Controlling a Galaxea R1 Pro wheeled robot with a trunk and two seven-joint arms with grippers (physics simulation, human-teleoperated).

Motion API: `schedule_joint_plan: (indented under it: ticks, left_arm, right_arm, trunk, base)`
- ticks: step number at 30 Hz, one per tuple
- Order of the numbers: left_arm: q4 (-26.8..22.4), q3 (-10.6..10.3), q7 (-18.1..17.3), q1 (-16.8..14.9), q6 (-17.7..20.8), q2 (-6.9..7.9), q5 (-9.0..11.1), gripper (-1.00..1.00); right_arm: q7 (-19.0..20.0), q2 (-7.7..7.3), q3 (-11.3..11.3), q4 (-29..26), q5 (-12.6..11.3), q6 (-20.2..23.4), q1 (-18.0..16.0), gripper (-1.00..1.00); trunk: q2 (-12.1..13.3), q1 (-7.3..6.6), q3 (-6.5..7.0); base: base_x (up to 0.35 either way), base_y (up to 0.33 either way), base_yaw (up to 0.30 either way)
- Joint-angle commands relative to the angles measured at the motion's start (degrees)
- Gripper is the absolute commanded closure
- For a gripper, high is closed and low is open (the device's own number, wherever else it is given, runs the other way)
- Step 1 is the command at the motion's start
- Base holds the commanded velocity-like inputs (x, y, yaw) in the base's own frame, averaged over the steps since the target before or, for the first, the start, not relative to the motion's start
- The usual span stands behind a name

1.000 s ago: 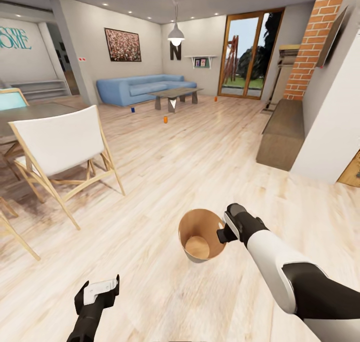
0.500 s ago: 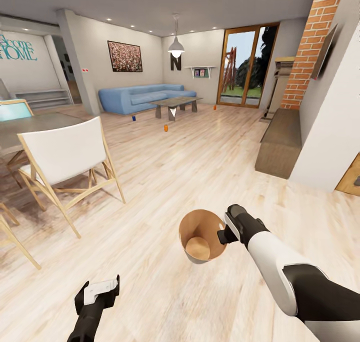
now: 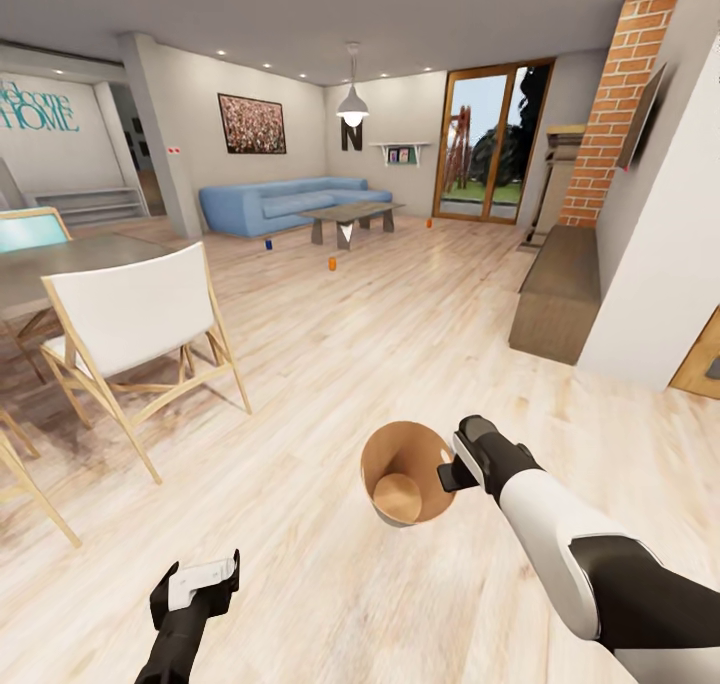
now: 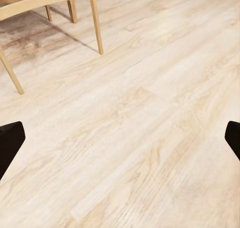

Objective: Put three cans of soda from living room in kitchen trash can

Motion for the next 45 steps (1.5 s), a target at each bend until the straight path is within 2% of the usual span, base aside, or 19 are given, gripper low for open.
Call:
schedule_joint_plan:
  ticks: [1,13,25,35,41,45]
  left_arm:
    - [0.0,0.0,0.0,0.0,0.0,0.0,0.0,-1.0]
    - [0.0,0.0,0.0,0.0,0.0,0.0,0.1,-1.0]
    - [0.1,-0.2,-0.1,-0.1,0.4,0.0,-0.1,-1.0]
    - [0.1,-0.3,-0.1,-0.1,0.4,0.0,-0.1,-1.0]
    - [0.1,-0.3,-0.1,0.0,0.4,0.0,-0.1,-1.0]
    - [0.4,-0.3,-0.1,-0.1,0.4,0.0,-0.1,-1.0]
  right_arm:
    - [0.1,0.01,-0.1,0.0,-0.8,0.0,0.0,1.0]
    - [0.0,-0.14,-0.2,0.0,-0.8,-0.1,0.0,1.0]
    - [-0.1,-0.38,-0.2,0.1,-0.8,-0.2,0.2,1.0]
    - [-0.1,-0.8,-0.2,0.0,-0.8,-0.7,1.8,1.0]
    - [0.1,-0.84,-0.2,-0.1,-0.8,-7.3,4.3,1.0]
    - [0.1,-0.86,-0.2,-0.2,-0.8,-10.0,5.7,1.0]
  trunk:
    - [0.0,0.0,0.07]
    - [0.0,0.0,0.25]
    - [4.8,-2.64,2.41]
    - [8.8,-4.84,4.2]
    - [11.2,-6.15,5.28]
    - [12.8,-7.03,6.01]
  base:
    - [0.0,0.0,0.0]
    - [0.0,0.0,0.0]
    - [0.0,0.0,0.0]
    - [0.0,0.0,0.0]
    - [0.0,0.0,0.0]
    - [0.0,0.0,0.0]
